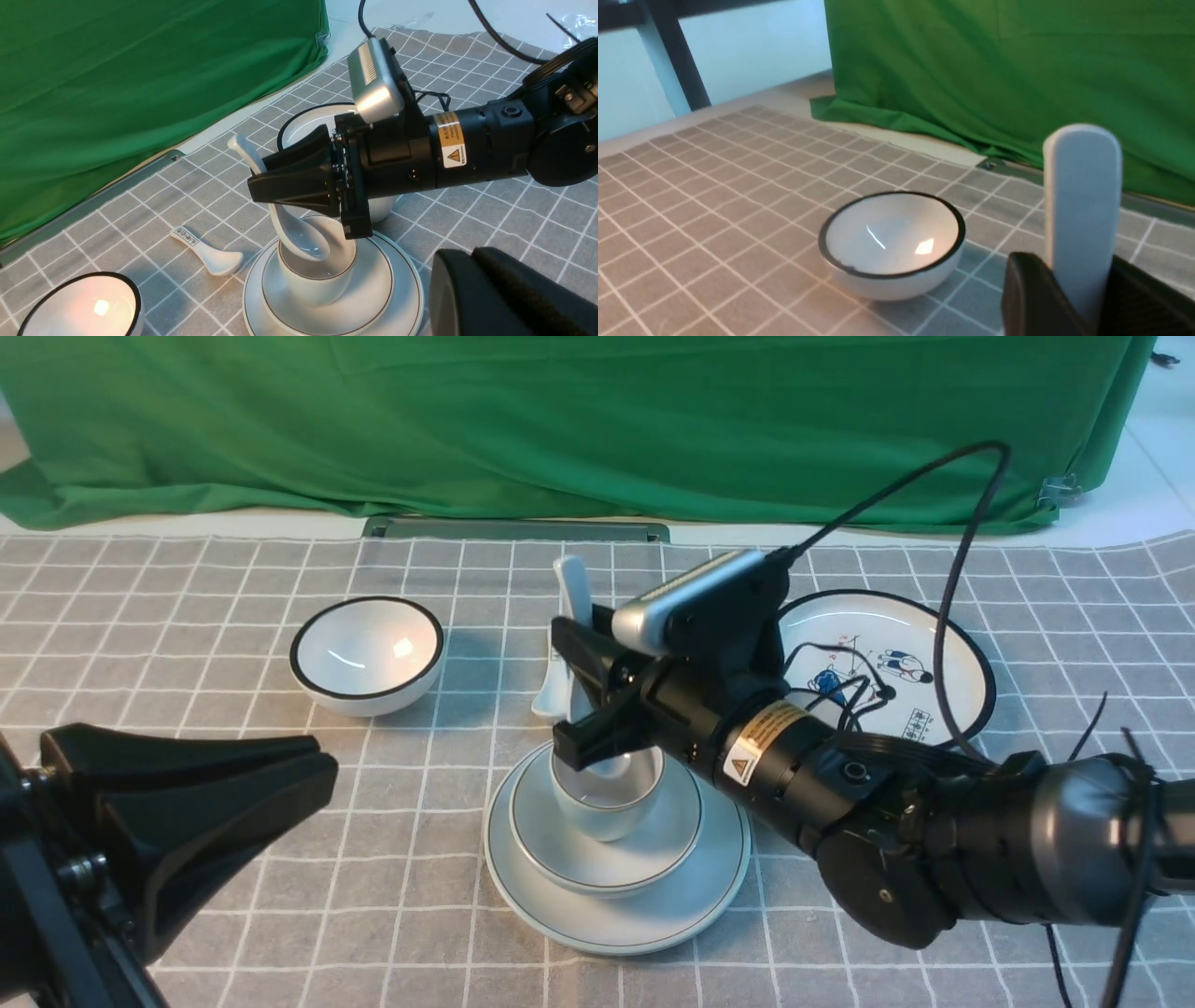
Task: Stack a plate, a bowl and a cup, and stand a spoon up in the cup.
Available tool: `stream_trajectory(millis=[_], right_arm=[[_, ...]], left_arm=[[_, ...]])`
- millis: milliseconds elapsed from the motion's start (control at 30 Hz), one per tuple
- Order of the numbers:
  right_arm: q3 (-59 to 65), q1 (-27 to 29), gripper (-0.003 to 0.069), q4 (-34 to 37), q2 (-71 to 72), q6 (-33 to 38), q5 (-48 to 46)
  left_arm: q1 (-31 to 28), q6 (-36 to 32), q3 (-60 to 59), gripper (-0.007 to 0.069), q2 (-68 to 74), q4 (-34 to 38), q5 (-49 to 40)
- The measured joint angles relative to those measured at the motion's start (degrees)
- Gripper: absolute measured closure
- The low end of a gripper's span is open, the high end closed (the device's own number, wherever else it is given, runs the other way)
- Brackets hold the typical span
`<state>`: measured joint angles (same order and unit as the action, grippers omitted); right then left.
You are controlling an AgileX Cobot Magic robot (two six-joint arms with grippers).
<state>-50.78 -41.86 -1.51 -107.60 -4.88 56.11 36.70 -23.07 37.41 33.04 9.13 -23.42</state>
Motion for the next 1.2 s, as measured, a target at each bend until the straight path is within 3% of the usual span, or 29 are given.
stream_trajectory(millis=[200, 433, 633, 800, 867, 900, 933, 1033, 1200], right_arm=[[0.0, 0.4, 0.0471, 0.0, -1.9, -0.6, 0.1], [0.0, 0.4, 0.0321, 0.0, -2.7, -0.6, 0.6], [1.1, 0.3, 0.0326, -0.8, 1.6, -0.8, -2.8], [3.0, -1.3, 0.0428, -1.5, 14.8, -0.7, -24.8], [3.1, -2.4, 0.0487, -1.6, 23.4, 0.5, -41.8], [3.1, -2.5, 0.0496, -1.6, 24.8, 1.0, -44.5], [3.6, -3.2, 0.0530, -1.7, 30.5, 1.9, -55.3], [6.1, -3.7, 0.0569, -1.7, 37.5, 2.3, -66.3], [12.0, -4.0, 0.0592, -1.7, 45.7, -0.4, -73.3]], left_arm=[[0.0, -0.4, 0.0, 0.0615, 0.0, 0.0, 0.1], [0.0, -0.4, 0.0, 0.0615, 0.0, -0.2, 0.1], [0.0, -0.5, 0.0, 0.0615, 0.0, -0.3, 0.1], [0.0, 0.6, -1.1, 0.0615, -3.4, -0.3, 1.1], [0.0, 1.8, -4.0, 0.0615, -7.4, -0.2, 3.2], [0.0, 2.3, -4.7, 0.0615, -8.3, -0.2, 3.8], [0.0, 3.4, -8.4, 0.0615, -12.5, 0.0, 7.2], [0.0, 4.0, -14.5, 0.0615, -17.8, 0.5, 13.9], [0.0, 4.3, -22.3, 0.0615, -22.6, 0.9, 23.4]])
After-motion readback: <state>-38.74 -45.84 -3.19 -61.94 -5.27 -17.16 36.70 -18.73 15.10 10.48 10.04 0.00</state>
